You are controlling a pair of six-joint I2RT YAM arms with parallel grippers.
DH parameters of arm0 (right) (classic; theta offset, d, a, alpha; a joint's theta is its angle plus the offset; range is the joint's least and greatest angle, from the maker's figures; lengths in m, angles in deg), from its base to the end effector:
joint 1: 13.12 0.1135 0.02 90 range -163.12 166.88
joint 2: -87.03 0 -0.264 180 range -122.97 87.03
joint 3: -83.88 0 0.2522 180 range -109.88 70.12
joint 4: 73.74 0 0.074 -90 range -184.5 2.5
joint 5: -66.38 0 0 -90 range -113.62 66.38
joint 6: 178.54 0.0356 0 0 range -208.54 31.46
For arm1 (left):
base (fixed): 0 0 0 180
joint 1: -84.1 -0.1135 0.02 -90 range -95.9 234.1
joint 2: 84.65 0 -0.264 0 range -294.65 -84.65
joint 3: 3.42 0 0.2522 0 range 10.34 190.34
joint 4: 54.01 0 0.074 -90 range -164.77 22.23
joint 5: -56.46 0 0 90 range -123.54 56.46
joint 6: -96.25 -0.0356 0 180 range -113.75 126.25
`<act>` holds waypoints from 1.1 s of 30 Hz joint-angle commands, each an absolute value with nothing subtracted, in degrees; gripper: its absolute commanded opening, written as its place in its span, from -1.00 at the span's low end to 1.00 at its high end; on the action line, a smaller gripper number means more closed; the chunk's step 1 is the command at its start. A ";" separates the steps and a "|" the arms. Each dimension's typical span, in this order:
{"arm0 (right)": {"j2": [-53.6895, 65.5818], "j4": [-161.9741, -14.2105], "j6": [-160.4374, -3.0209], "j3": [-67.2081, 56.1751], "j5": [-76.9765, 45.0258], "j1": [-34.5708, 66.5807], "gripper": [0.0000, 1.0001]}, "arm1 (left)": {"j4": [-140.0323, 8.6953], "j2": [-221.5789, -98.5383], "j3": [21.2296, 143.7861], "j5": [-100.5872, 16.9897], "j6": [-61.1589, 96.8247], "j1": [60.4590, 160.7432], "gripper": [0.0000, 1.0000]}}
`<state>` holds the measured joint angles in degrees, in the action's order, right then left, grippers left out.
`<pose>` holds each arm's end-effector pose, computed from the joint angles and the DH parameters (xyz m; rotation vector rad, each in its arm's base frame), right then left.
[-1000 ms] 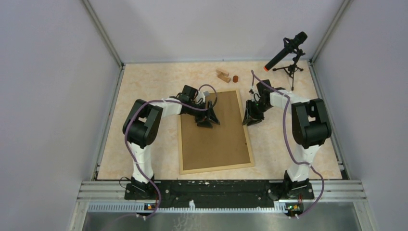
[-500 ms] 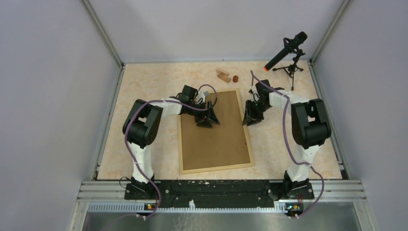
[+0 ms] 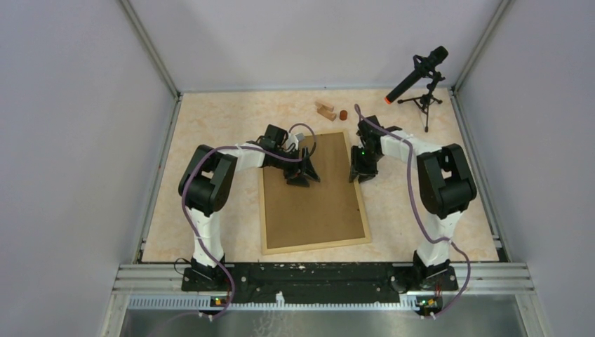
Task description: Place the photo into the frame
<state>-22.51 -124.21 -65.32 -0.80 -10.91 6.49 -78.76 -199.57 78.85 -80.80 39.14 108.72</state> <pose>0.3409 0.1298 0.1511 0.0507 2.9516 0.4448 0.3495 -0.1889 0.1342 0.1495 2.7115 -1.4121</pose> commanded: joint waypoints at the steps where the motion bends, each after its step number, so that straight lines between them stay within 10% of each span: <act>1: -33.67 -121.32 -62.94 2.22 -19.07 12.14 -0.25 | -80.99 -201.00 76.85 -77.58 37.54 108.71 0.34; 9: -25.86 -117.45 -64.01 3.90 -3.38 9.91 -0.05 | -81.17 -200.66 76.87 -77.70 37.41 108.71 0.34; 33: -22.47 -125.93 -70.18 2.21 -16.06 5.99 -0.35 | -81.11 -200.64 76.86 -77.66 37.54 108.67 0.34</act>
